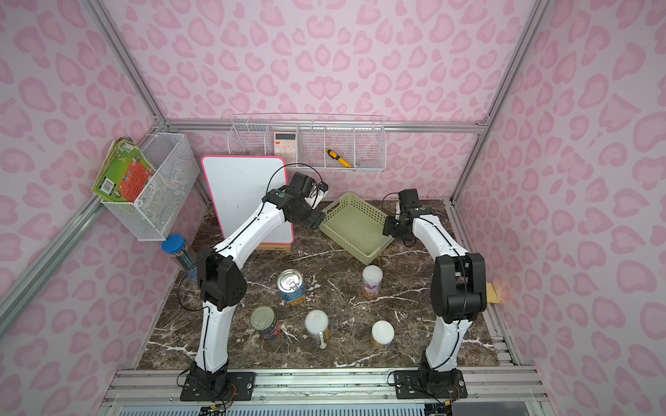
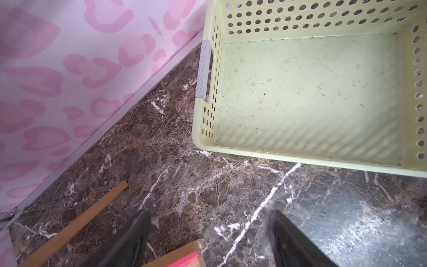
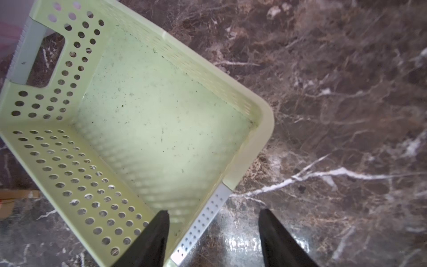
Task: Put the canned food in the basket
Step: Adjust the basket at the center of the board.
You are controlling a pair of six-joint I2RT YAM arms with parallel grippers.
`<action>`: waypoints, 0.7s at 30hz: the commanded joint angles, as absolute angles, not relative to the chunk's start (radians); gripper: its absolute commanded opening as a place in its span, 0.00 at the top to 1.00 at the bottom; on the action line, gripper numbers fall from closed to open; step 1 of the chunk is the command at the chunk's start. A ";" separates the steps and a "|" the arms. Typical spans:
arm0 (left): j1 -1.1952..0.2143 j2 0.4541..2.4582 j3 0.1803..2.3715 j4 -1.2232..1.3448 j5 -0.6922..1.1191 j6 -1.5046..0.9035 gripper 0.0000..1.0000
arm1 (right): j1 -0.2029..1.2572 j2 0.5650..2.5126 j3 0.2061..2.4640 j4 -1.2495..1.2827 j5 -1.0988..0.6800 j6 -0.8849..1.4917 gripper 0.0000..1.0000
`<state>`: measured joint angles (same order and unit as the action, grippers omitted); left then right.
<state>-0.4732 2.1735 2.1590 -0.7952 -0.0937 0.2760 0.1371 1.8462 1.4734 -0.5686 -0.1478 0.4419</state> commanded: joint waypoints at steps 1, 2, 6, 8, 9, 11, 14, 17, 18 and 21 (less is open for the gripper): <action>-0.474 2.147 2.129 -0.780 -0.079 0.257 0.15 | 0.150 1.842 1.455 -0.473 -0.215 0.553 0.35; -0.475 2.143 2.122 -0.775 -0.078 0.253 0.15 | 0.153 1.855 1.464 -0.490 -0.204 0.555 0.35; -0.477 2.129 2.102 -0.771 -0.080 0.238 0.15 | 0.159 1.889 1.462 -0.488 -0.211 0.564 0.35; -0.476 2.123 2.089 -0.766 -0.080 0.235 0.14 | 0.167 1.914 1.466 -0.496 -0.189 0.564 0.35; -0.477 2.120 2.087 -0.766 -0.081 0.233 0.15 | 0.169 1.927 1.471 -0.507 -0.184 0.561 0.36; -0.477 2.110 2.075 -0.769 -0.083 0.232 0.14 | 0.170 1.950 1.469 -0.524 -0.169 0.549 0.37; -0.478 2.088 2.059 -0.764 -0.084 0.221 0.14 | 0.169 1.959 1.464 -0.535 -0.141 0.537 0.38; -0.479 2.067 2.043 -0.755 -0.082 0.216 0.14 | 0.172 1.986 1.508 -0.547 -0.128 0.512 0.43; -0.480 2.061 2.036 -0.751 -0.084 0.216 0.14 | 0.172 2.008 1.538 -0.565 -0.115 0.498 0.49; -0.480 2.041 2.019 -0.757 -0.098 0.213 0.14 | 0.174 2.077 1.662 -0.661 -0.082 0.416 0.62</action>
<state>-0.4793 2.0575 2.0293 -0.7712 -0.0898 0.2199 0.1711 2.0453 1.5963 -0.5766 -0.1234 0.4984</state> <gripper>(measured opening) 0.856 0.403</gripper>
